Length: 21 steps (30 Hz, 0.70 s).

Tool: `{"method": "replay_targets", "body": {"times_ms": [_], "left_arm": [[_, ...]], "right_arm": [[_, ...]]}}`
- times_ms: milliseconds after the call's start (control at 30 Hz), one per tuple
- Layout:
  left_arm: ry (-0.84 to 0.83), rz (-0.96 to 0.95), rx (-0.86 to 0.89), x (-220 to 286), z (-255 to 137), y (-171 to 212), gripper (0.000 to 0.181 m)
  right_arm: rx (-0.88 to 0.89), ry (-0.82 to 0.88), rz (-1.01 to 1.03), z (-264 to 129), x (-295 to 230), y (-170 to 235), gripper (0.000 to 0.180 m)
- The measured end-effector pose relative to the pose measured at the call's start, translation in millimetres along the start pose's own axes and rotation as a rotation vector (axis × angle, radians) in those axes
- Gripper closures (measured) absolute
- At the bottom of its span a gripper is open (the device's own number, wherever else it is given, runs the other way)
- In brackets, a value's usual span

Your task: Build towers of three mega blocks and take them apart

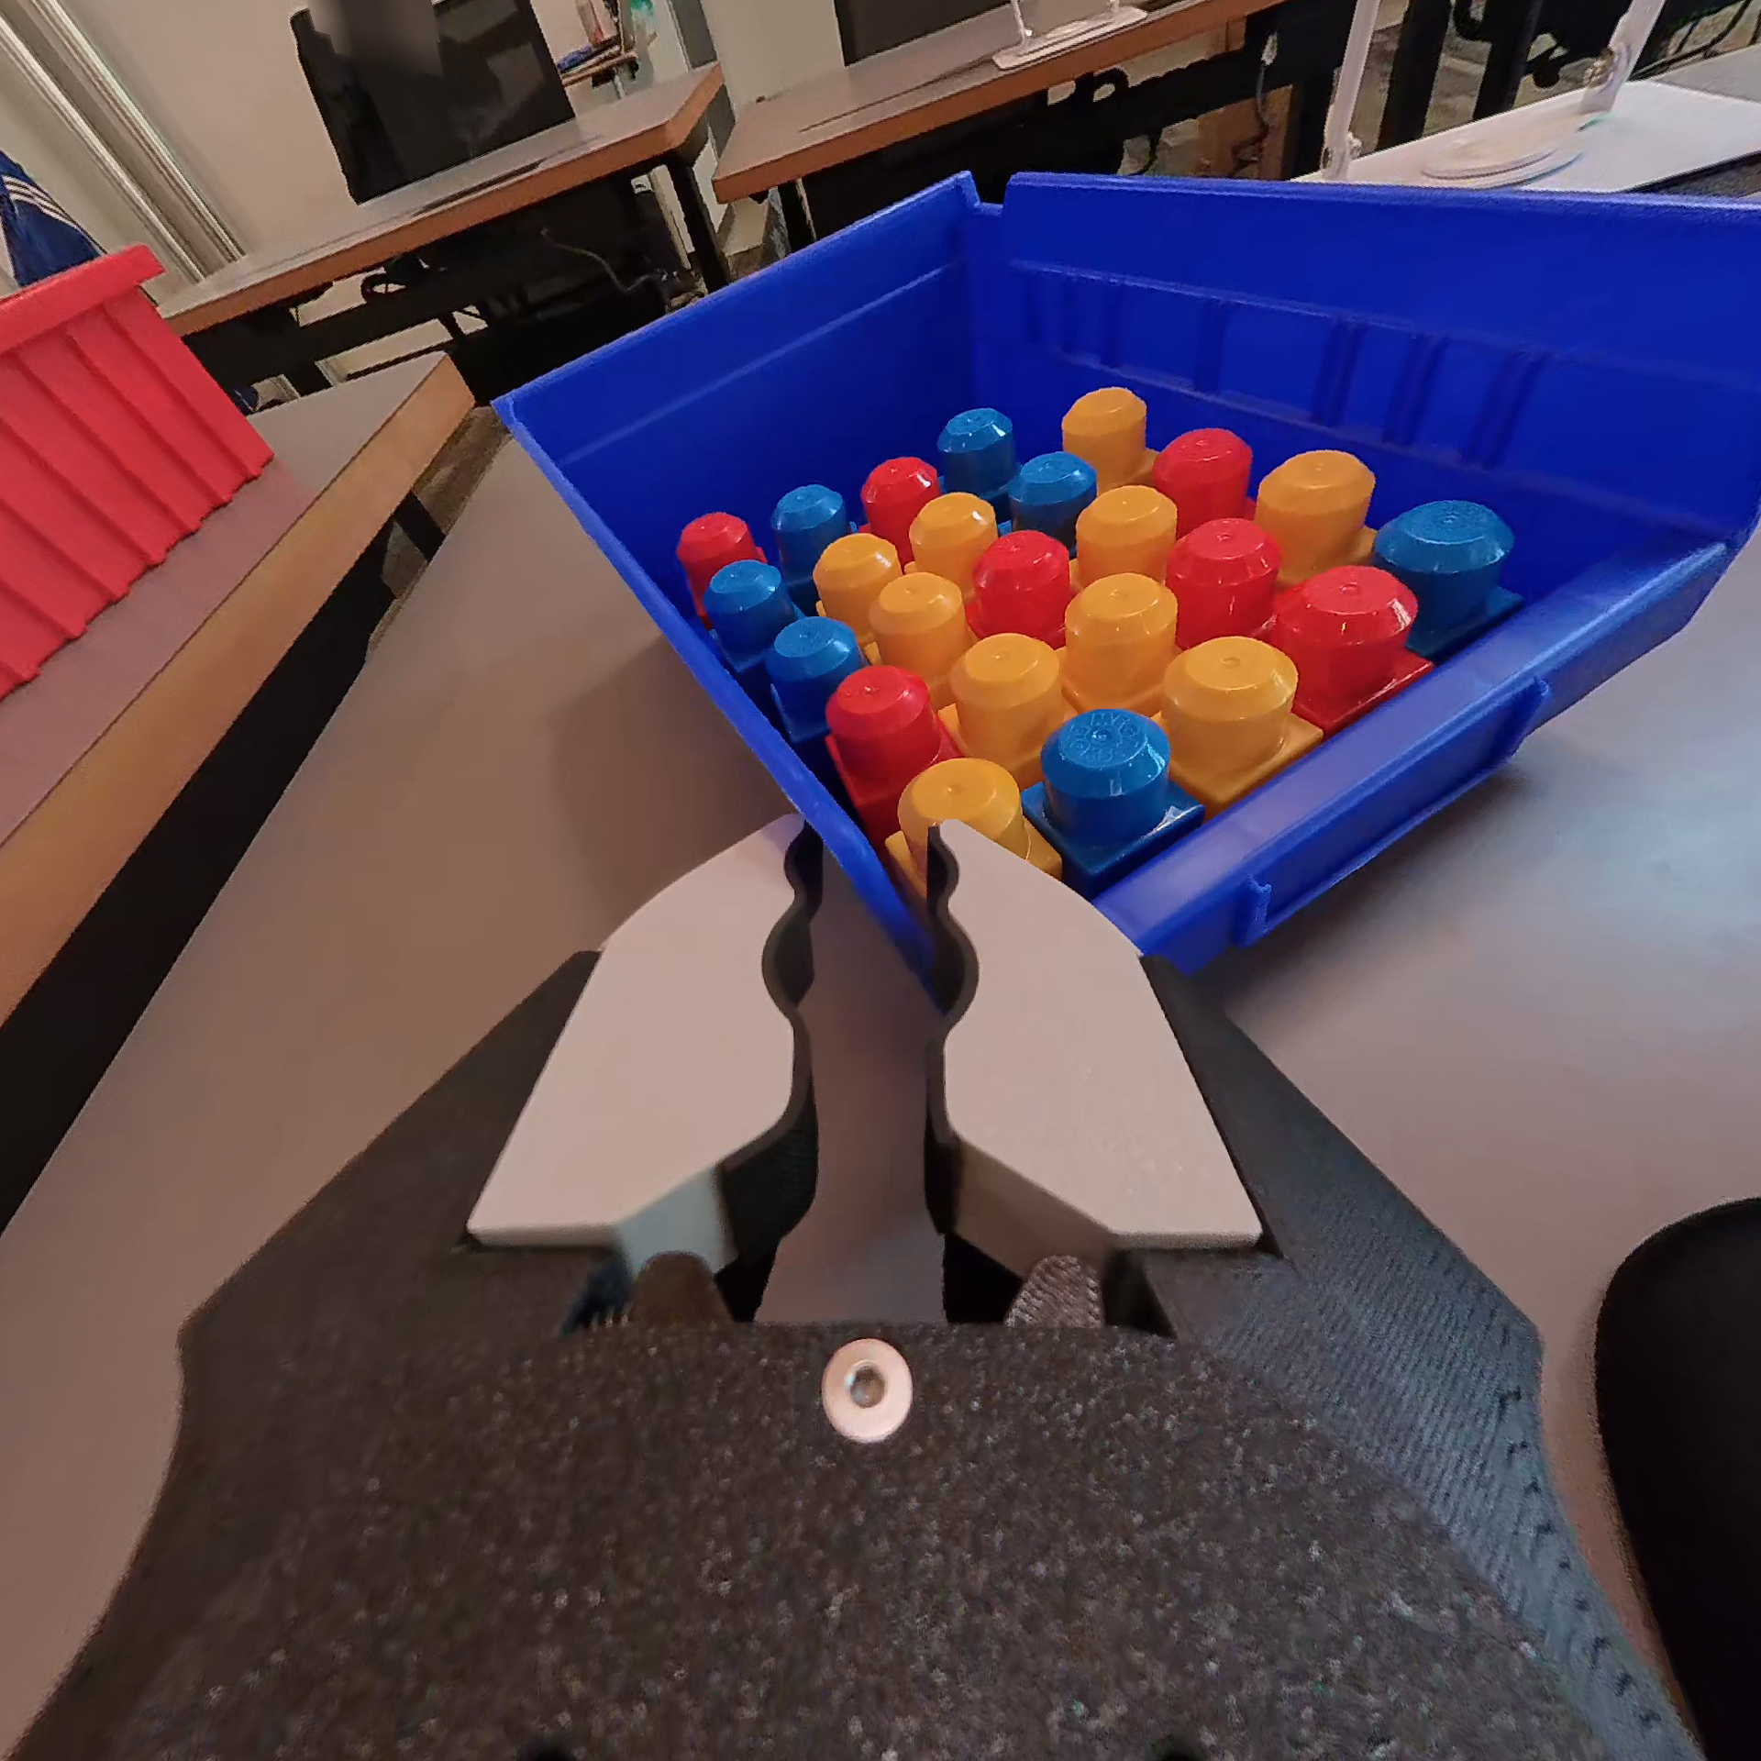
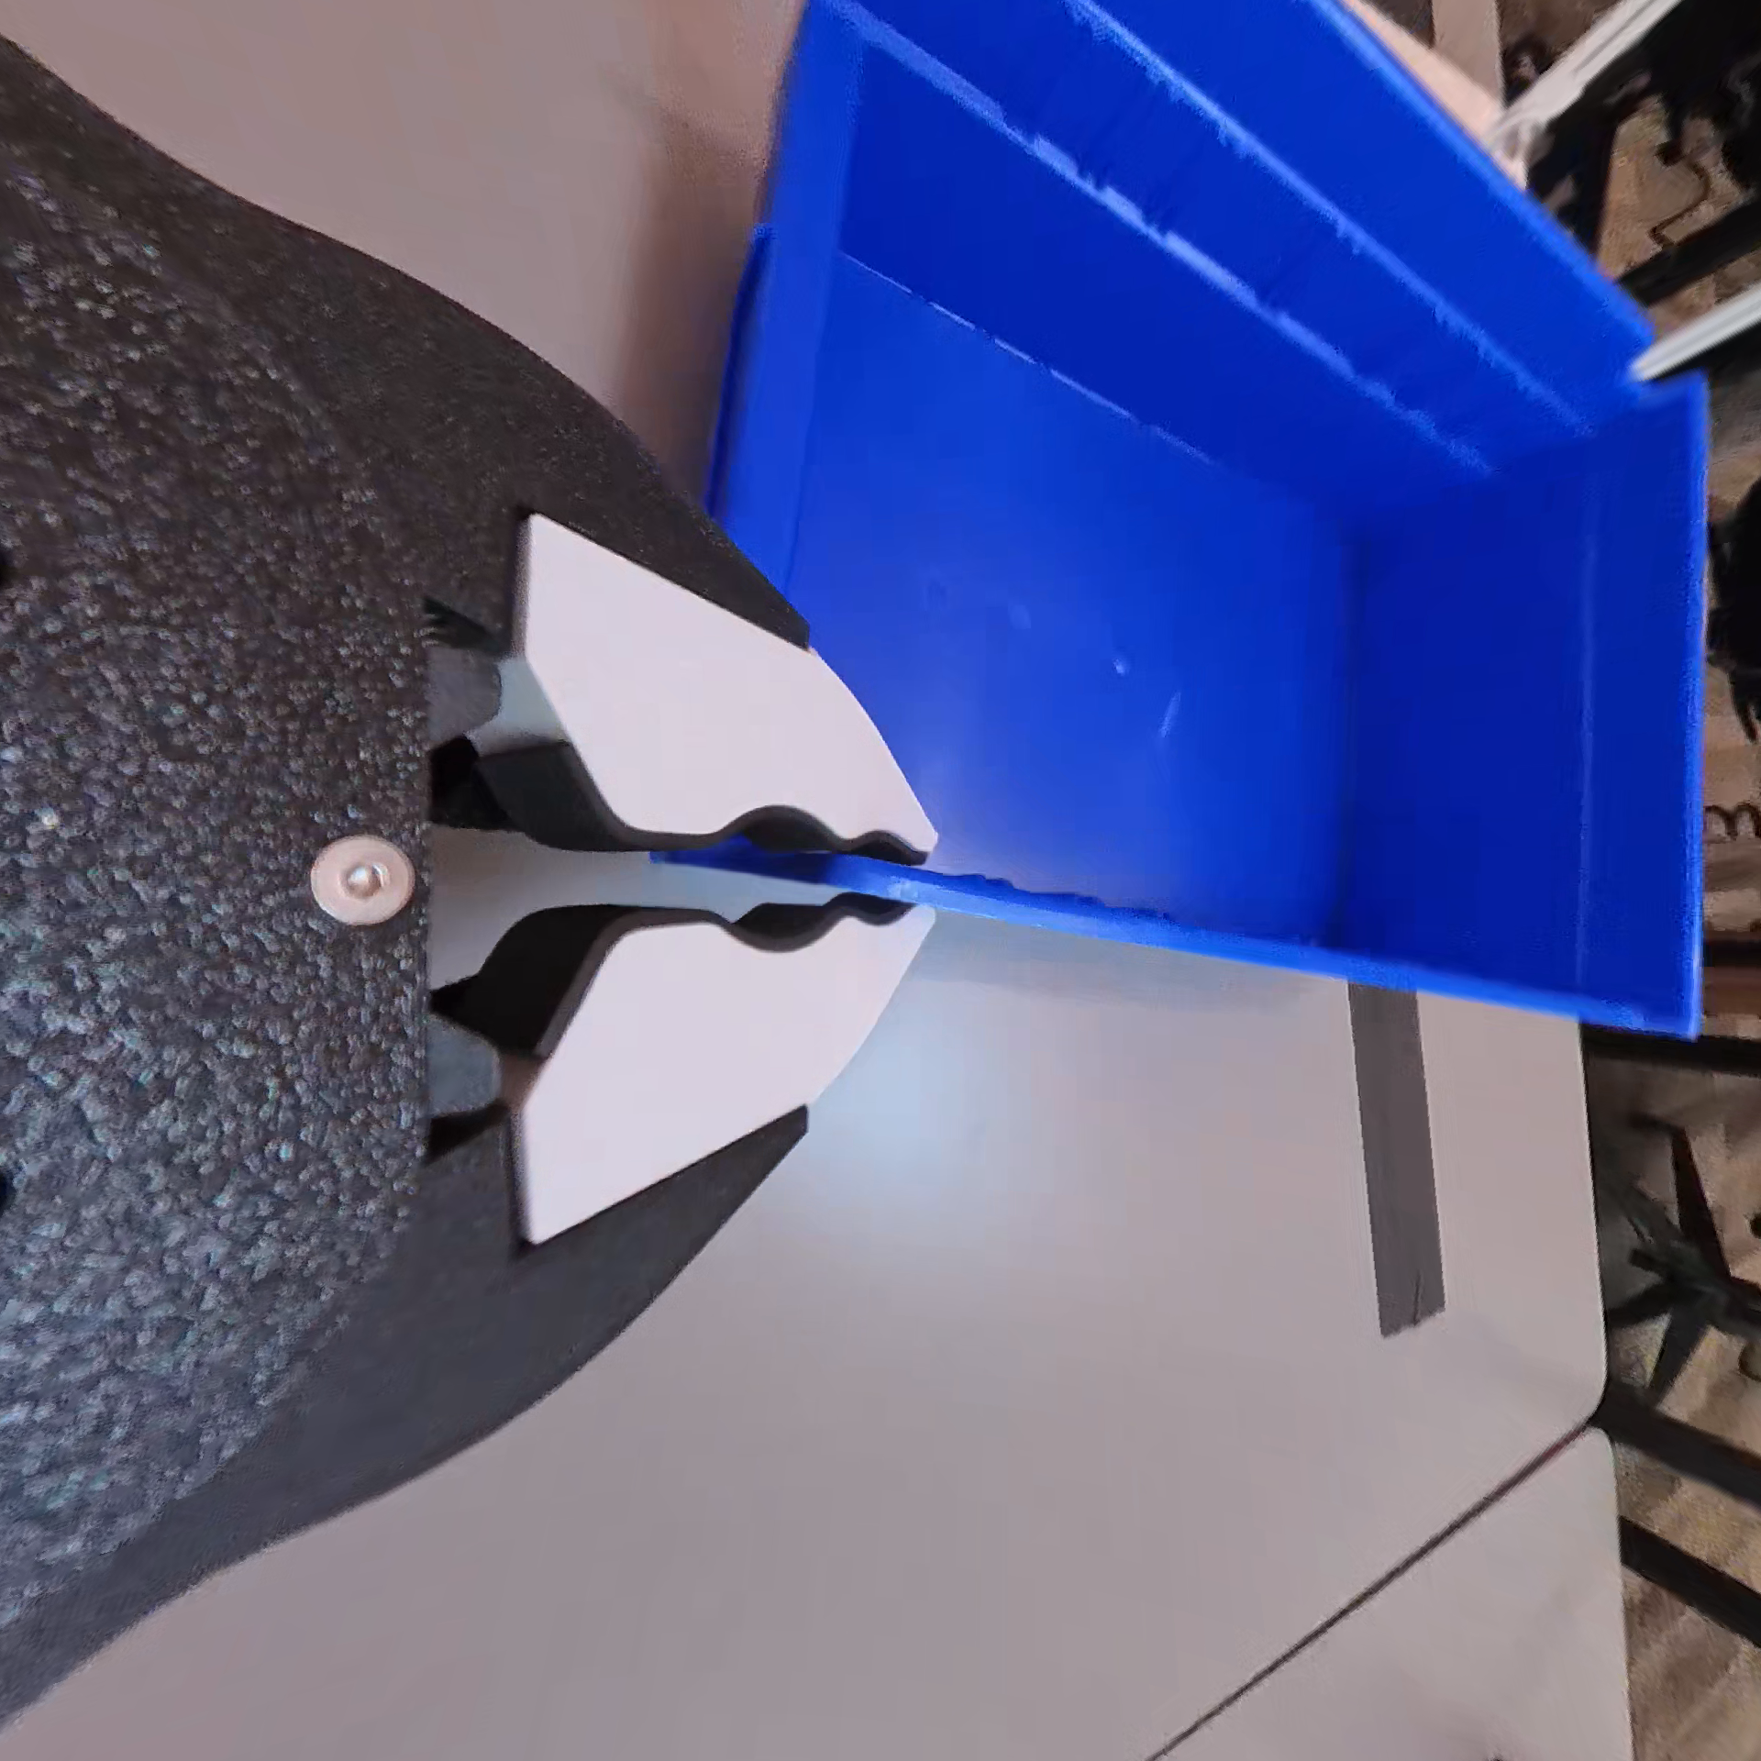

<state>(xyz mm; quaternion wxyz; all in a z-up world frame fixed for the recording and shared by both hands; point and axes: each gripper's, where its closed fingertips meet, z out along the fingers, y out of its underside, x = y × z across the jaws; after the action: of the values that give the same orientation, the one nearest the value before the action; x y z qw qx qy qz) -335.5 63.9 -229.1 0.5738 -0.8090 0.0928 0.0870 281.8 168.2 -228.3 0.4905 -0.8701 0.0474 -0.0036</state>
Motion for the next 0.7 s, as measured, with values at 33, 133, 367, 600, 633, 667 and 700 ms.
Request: {"method": "replay_targets", "body": {"times_ms": [33, 133, 367, 600, 633, 667, 700], "left_arm": [[0.001, 0.001, 0.001, 1, 0, 0, 0.160], [0.001, 0.006, 0.006, 3, 2, -1, 0.160], [-0.009, 0.050, -0.035, 9, 14, -7, 0.160], [0.029, -0.101, -0.109, 8, 58, -23, 0.168], [0.041, -0.117, -0.117, 8, 65, -26, 0.168], [0.049, -0.130, -0.127, 8, 73, -29, 0.169], [0.050, -0.142, -0.135, 6, 81, -31, 0.169]], "right_arm": [[0.006, 0.010, 0.004, -3, 5, 2, 0.174], [0.027, 0.042, -0.012, -11, 14, 8, 0.171], [0.051, 0.065, -0.013, -18, 24, 10, 0.172], [0.079, 0.053, -0.024, -21, 22, 7, 0.167], [0.090, 0.050, -0.026, -22, 21, 5, 0.165], [0.096, 0.050, -0.031, -23, 21, 4, 0.164], [0.100, 0.050, -0.037, -23, 20, 4, 0.162]]}}
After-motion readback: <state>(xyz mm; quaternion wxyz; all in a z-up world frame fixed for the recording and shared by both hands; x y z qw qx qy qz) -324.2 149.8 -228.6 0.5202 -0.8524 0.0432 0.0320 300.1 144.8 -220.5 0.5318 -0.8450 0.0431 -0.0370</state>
